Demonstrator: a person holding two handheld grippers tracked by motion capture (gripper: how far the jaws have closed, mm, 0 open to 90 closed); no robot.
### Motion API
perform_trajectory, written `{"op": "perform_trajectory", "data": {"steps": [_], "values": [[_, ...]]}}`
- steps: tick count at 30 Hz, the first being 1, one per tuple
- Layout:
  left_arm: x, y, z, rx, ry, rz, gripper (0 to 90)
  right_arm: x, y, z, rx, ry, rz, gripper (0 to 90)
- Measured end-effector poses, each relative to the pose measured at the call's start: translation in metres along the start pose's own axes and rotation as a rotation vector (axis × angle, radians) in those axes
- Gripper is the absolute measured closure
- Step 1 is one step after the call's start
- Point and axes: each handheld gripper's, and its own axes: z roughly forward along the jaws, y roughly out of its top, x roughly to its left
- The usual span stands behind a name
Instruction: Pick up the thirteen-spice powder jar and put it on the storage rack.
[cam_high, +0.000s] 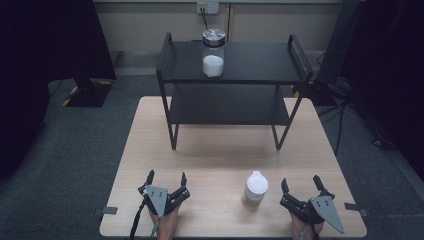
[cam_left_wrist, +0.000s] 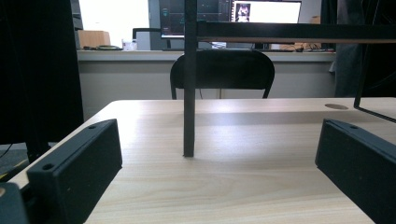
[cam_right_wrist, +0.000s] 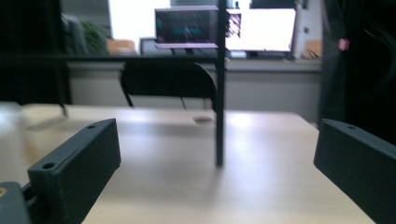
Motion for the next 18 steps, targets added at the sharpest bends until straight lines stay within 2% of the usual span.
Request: {"op": "perform_trajectory", "data": {"steps": [2,5,8,10,15,18], "values": [[0.000,0.000,0.000,0.000,0.001,0.000,0.0,0.003,0.010,-0.002,-0.036,0.038,0.012,0.0],[0.000,0.000,0.000,0.000,0.001,0.000,0.0,0.014,0.023,-0.002,-0.064,0.101,-0.013,0.0],[0.000,0.000,0.000,0.000,0.001,0.000,0.0,0.026,0.026,0.000,-0.075,0.145,-0.031,0.0],[0.000,0.000,0.000,0.000,0.001,0.000,0.0,0.034,0.026,0.001,-0.065,0.172,-0.026,0.0],[0.000,0.000,0.000,0.000,0.001,0.000,0.0,0.054,0.015,0.001,-0.045,0.189,-0.045,0.0],[0.000,0.000,0.000,0.000,0.001,0.000,0.0,0.065,0.006,0.000,-0.029,0.177,-0.058,0.0]]}}
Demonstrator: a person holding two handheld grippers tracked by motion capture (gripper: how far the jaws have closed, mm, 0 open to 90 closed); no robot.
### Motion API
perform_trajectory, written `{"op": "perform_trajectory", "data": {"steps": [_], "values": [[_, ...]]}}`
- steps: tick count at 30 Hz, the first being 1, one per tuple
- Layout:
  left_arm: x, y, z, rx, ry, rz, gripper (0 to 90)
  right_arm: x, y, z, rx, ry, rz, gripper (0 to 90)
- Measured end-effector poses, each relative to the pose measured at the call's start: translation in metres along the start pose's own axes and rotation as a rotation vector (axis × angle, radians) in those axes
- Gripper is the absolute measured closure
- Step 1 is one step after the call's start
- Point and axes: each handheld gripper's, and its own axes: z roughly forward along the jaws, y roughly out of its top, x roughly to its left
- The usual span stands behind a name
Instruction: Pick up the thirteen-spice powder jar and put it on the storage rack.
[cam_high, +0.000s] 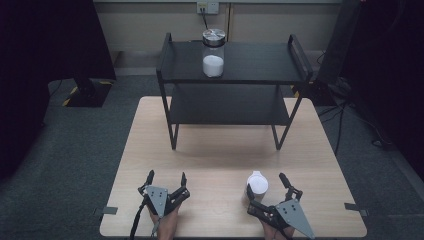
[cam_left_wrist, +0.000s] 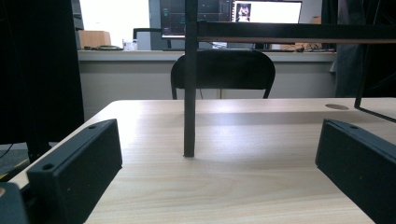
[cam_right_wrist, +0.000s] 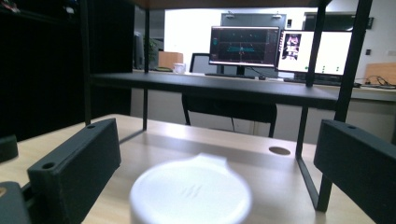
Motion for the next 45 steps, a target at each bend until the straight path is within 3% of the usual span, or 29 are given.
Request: {"op": "perform_trajectory", "data": {"steps": [3,10,15,23,45], "values": [[0.000,0.000,0.000,0.000,0.000,0.000,0.0,0.007,-0.007,0.001,0.021,-0.013,-0.017,0.2],[0.000,0.000,0.000,0.000,0.000,0.000,0.0,0.009,-0.017,0.005,0.078,0.001,0.023,6.5],[0.000,0.000,0.000,0.000,0.000,0.000,0.0,0.004,-0.016,0.007,0.121,0.016,0.074,14.8],[0.000,0.000,0.000,0.000,0.000,0.000,0.0,-0.001,-0.015,0.007,0.142,0.043,0.080,29.1],[0.000,0.000,0.000,0.000,-0.002,0.000,0.0,-0.008,-0.010,0.007,0.146,0.068,0.079,29.7]]}}
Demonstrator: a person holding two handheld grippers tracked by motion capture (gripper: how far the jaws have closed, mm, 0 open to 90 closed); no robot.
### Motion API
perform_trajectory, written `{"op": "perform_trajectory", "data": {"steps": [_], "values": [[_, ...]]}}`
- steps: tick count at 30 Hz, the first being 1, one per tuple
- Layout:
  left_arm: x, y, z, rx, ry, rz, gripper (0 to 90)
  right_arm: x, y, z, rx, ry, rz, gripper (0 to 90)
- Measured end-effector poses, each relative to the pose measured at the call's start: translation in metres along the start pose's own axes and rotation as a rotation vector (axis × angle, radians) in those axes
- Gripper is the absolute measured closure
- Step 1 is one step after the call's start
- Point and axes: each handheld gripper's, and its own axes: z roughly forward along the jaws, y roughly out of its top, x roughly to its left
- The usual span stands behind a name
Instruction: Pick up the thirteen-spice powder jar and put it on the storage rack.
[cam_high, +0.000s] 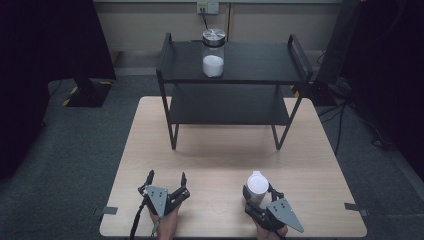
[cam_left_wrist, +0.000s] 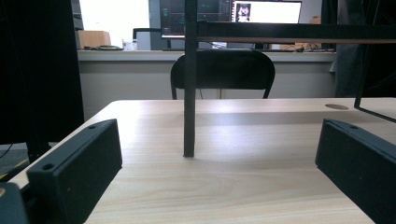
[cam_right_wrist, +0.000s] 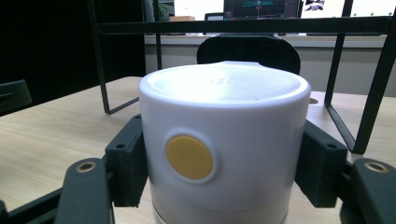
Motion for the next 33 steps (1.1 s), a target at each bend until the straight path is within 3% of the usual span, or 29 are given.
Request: {"op": "perform_trajectory", "data": {"steps": [22,33], "values": [[0.000,0.000,0.000,0.000,0.002,0.000,0.0,-0.012,0.015,-0.002,0.002,0.064,-0.029,29.8],[0.000,0.000,0.000,0.000,0.002,-0.001,0.0,-0.028,0.024,-0.001,-0.009,0.142,-0.036,29.8]]}}
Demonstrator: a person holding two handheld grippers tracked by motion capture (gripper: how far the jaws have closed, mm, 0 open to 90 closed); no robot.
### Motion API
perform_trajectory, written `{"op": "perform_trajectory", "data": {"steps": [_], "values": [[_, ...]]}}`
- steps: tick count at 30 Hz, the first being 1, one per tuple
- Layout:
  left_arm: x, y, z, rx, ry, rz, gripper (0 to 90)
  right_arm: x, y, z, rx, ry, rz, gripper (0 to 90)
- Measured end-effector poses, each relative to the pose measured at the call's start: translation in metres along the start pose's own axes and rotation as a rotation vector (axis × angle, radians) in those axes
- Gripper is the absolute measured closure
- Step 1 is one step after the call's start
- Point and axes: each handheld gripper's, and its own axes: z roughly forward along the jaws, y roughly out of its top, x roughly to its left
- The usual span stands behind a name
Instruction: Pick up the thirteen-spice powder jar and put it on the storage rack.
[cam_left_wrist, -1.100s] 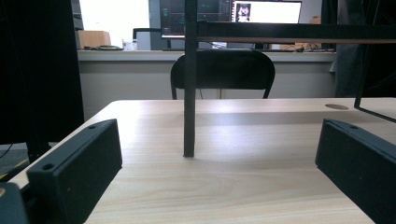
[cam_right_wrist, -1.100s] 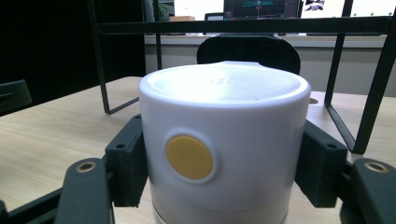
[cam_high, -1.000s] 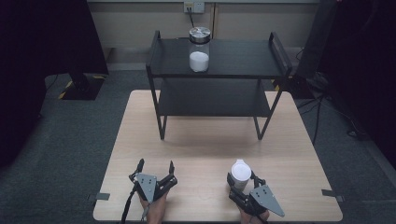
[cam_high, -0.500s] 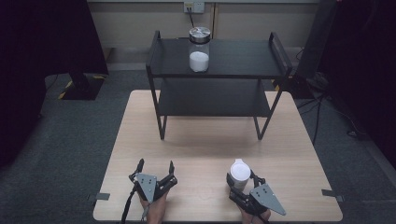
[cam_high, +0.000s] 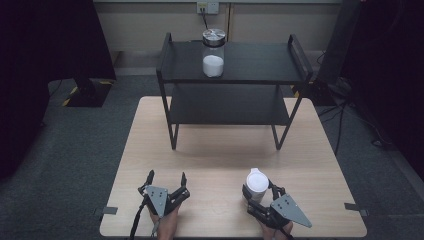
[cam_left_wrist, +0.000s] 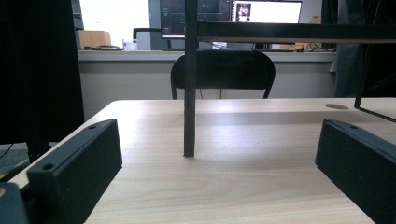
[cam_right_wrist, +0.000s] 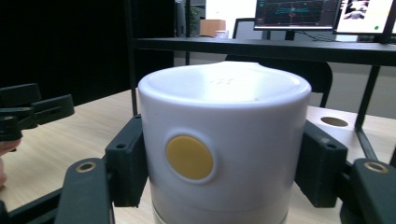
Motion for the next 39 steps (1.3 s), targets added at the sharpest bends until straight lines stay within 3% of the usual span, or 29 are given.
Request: {"op": "perform_trajectory", "data": {"steps": [8,20,26,39], "values": [[0.000,0.000,0.000,0.000,0.000,0.000,0.0,-0.009,0.007,-0.001,-0.005,0.032,0.004,29.8],[0.000,0.000,0.000,0.000,0.000,0.000,0.0,-0.029,0.024,0.004,-0.016,0.122,0.003,29.8],[0.000,0.000,0.000,0.001,0.000,0.001,0.0,-0.037,0.032,0.007,-0.012,0.136,0.003,29.9],[0.000,0.000,0.000,0.001,0.000,0.000,0.1,-0.066,0.072,0.020,-0.019,0.227,-0.026,29.9]]}}
